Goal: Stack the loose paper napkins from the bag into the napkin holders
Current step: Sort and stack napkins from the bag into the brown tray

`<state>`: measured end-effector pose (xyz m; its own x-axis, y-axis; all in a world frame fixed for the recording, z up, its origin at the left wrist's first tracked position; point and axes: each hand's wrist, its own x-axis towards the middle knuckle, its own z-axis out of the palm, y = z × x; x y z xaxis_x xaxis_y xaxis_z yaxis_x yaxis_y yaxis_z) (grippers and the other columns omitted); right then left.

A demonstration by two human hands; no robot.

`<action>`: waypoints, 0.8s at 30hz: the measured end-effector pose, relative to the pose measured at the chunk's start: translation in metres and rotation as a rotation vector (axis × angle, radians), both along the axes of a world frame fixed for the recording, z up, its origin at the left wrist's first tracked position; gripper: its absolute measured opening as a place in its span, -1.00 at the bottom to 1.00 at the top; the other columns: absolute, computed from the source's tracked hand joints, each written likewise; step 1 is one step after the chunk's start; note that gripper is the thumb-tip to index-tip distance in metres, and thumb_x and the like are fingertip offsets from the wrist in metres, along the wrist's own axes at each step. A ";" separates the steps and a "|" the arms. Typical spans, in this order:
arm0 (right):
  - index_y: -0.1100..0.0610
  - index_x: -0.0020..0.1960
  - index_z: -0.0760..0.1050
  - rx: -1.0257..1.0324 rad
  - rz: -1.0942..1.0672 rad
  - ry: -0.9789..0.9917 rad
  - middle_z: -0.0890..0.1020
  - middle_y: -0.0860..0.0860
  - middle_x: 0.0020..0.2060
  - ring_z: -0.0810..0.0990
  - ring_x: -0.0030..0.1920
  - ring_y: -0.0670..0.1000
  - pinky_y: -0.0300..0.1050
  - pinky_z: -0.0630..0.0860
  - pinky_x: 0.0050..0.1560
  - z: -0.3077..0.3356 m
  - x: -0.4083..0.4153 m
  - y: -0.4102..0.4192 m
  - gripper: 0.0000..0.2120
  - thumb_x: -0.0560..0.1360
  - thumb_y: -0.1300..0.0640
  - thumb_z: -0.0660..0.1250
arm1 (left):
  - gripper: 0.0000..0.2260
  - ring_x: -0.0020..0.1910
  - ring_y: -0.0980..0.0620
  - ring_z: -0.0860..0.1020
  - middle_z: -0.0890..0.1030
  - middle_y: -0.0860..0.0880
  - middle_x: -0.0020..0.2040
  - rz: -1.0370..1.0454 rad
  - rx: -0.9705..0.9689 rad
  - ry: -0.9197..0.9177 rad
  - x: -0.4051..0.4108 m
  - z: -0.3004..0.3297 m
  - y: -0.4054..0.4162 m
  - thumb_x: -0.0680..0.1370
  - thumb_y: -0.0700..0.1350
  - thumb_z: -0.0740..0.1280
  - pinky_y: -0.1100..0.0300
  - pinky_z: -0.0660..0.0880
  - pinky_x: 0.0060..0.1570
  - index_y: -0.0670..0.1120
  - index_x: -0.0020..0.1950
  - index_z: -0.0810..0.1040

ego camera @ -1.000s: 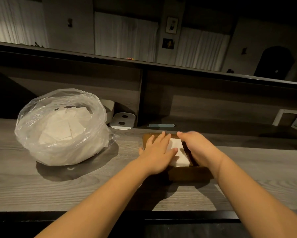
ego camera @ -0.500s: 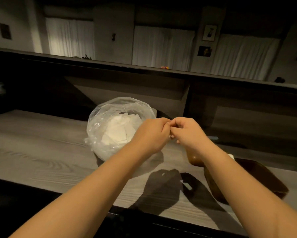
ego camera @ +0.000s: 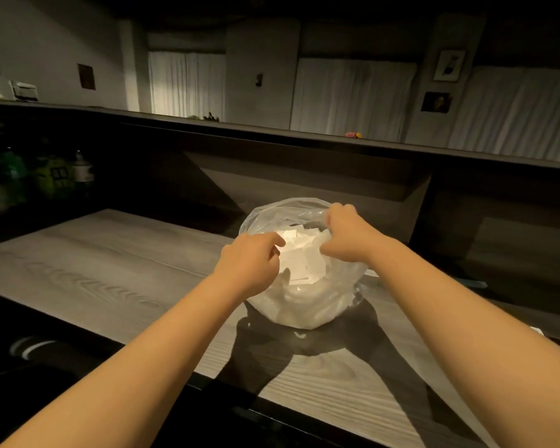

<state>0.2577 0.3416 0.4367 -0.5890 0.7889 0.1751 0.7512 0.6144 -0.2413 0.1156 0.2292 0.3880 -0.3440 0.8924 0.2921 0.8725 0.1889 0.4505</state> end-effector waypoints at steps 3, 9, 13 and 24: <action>0.11 -0.09 0.44 0.081 -0.082 -0.217 0.44 0.07 0.01 0.46 -0.12 0.05 -0.17 0.42 -0.19 0.000 0.002 0.000 -0.88 0.47 0.12 0.37 | -0.68 0.21 0.02 0.53 0.61 0.06 0.22 -0.018 0.022 -0.048 -0.004 -0.004 0.001 0.64 -0.12 0.14 -0.08 0.45 0.30 0.08 0.36 0.48; 0.19 -0.11 0.64 0.009 -0.115 -0.098 0.67 0.10 -0.14 0.63 -0.10 0.08 -0.03 0.57 -0.06 -0.021 0.011 0.012 -0.90 0.48 0.17 0.38 | -0.68 0.23 0.04 0.52 0.61 0.06 0.23 -0.044 0.051 -0.095 -0.006 -0.003 0.007 0.63 -0.14 0.16 -0.07 0.44 0.32 0.07 0.35 0.49; 0.05 0.22 0.53 0.092 -0.023 0.043 0.55 -0.01 0.20 0.52 0.20 0.03 -0.13 0.45 0.15 -0.017 0.013 0.013 -0.69 0.51 0.28 0.29 | -0.68 0.22 0.05 0.52 0.61 0.06 0.22 -0.068 0.069 -0.123 -0.006 -0.003 0.007 0.63 -0.15 0.17 -0.04 0.46 0.31 0.06 0.34 0.50; 0.07 0.31 0.36 0.071 0.090 -0.257 0.51 -0.02 0.14 0.47 0.02 -0.01 -0.14 0.42 -0.02 -0.011 -0.021 0.010 -0.39 0.40 -0.16 0.49 | -0.68 0.19 0.05 0.53 0.63 0.08 0.19 -0.063 0.084 -0.153 -0.011 -0.003 0.012 0.62 -0.16 0.15 -0.07 0.46 0.28 0.05 0.33 0.51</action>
<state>0.2366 0.3520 0.4256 -0.6883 0.7226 0.0640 0.7239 0.6899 -0.0037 0.1047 0.2408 0.3845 -0.3344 0.8883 0.3149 0.8018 0.0926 0.5904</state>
